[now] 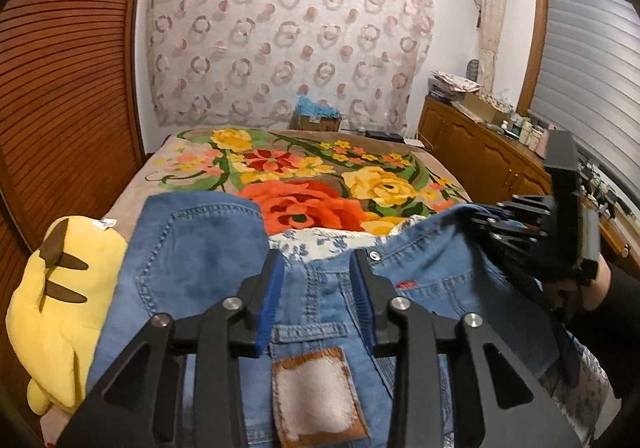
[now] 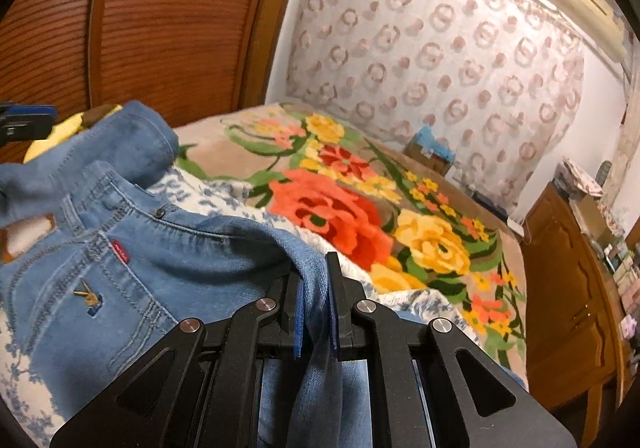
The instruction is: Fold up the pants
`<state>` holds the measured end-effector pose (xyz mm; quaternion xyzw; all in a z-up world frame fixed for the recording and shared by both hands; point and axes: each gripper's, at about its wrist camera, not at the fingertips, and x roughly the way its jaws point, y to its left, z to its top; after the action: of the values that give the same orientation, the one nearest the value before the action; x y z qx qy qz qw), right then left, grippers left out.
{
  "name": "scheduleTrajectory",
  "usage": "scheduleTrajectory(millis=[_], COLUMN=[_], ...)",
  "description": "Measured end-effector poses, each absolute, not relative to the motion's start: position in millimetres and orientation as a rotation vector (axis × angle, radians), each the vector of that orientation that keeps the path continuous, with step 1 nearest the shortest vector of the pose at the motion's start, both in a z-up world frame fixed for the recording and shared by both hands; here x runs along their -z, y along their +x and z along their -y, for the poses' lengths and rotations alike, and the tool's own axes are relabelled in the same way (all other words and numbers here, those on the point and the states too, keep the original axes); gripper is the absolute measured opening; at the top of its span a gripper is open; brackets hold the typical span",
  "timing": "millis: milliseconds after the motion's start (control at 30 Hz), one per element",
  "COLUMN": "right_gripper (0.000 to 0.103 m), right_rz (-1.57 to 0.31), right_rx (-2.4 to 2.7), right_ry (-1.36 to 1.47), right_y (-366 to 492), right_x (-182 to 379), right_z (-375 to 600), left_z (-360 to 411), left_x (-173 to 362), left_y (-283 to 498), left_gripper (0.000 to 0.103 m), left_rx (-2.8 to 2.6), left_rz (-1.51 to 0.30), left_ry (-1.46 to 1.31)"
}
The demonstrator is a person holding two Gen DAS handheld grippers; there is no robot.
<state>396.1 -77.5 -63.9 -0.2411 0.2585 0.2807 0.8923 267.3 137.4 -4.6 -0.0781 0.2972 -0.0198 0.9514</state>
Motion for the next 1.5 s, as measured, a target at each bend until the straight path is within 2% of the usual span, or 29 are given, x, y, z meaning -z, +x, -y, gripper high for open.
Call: scheduleTrajectory(millis=[67,133,233,267,333,367,400,567,933,1500], right_gripper=[0.007,0.007,0.010,0.013,0.027,0.039,0.044,0.045,0.045,0.045], right_rz=[-0.565,-0.585,-0.616,-0.624,-0.644,-0.647,-0.644,-0.650,-0.665,-0.821], right_rx=[-0.584,-0.588,-0.591,-0.592,-0.599,-0.602,-0.604,-0.595,-0.523,-0.488], right_ry=[-0.486,-0.466,-0.434,-0.421,-0.379,-0.362,-0.345,-0.285,-0.214,-0.086], right_y=[402,405,410,411,411,409,408,376,293,231], right_x=[69,71,72,71,67,64,59,40,37,99], right_z=[78,80,83,84,89,91,95,127,192,244], left_z=[-132,-127,-117,-113,-107,-102,-98,-80,-42,-9], left_x=[8,13,20,21,24,25,26,29,42,75], left_y=[267,265,262,261,259,256,255,240,222,221], left_gripper=[0.047,0.049,0.059,0.059,0.059,0.059,0.059,0.059,0.059,0.059], left_rx=[0.059,0.075,0.110,0.115,0.118,0.121,0.124,0.139,0.166,0.195], left_rz=[-0.620,-0.640,-0.673,-0.681,-0.692,-0.700,-0.703,-0.705,-0.709,-0.821], left_ry=[-0.155,-0.144,-0.141,-0.137,-0.129,-0.118,-0.107,-0.079,-0.073,-0.029])
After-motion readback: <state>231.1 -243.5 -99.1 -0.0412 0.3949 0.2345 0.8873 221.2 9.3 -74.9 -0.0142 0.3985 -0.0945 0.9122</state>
